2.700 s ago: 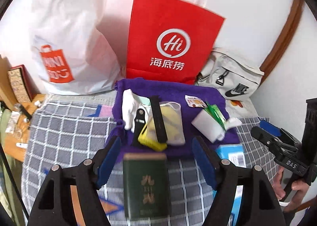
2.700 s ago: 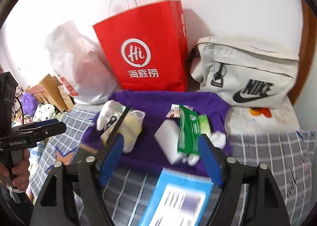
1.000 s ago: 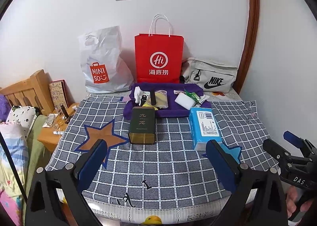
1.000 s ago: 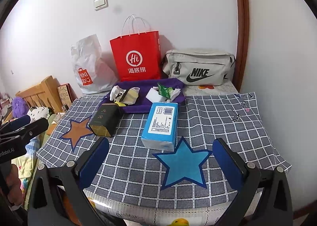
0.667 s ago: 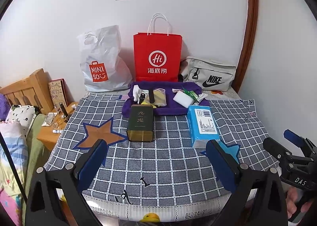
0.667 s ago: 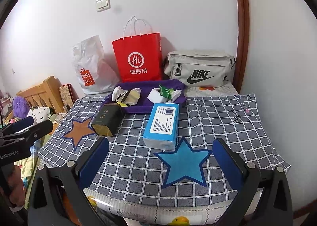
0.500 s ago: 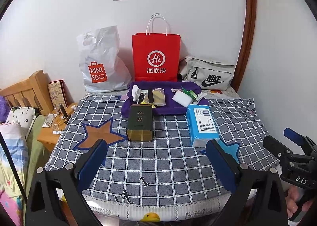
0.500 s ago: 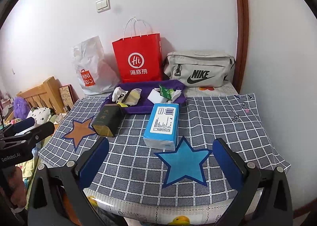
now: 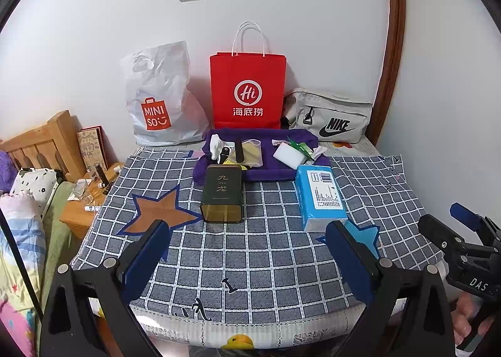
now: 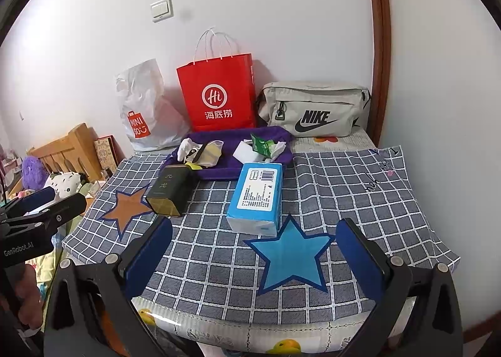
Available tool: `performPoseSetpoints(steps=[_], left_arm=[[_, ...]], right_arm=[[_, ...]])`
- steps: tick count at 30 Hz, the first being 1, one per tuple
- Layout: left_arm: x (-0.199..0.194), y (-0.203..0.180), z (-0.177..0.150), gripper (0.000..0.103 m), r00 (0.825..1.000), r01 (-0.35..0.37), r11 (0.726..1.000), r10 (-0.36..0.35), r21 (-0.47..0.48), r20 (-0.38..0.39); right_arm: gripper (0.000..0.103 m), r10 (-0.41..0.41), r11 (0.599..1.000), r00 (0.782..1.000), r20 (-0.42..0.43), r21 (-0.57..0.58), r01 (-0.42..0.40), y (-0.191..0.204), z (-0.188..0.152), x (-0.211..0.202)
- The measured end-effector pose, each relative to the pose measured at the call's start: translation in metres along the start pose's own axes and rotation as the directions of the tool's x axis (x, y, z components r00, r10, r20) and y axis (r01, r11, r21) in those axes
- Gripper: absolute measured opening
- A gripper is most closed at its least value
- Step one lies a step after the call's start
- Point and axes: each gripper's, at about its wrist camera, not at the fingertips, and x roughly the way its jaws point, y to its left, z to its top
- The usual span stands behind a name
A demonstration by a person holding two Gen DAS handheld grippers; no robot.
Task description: Organize soft objects
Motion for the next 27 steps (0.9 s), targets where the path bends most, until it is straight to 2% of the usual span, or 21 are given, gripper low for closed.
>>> performPoseSetpoints(steps=[27], left_arm=[[-0.0018,0.0039,-0.0028,0.101,1.0,-0.003,1.0,0.003,-0.007,0.002]], right_arm=[[0.103,0.015,1.0,1.0,0.005,0.0,-0.015,0.0021,-0.0029,-0.0038]])
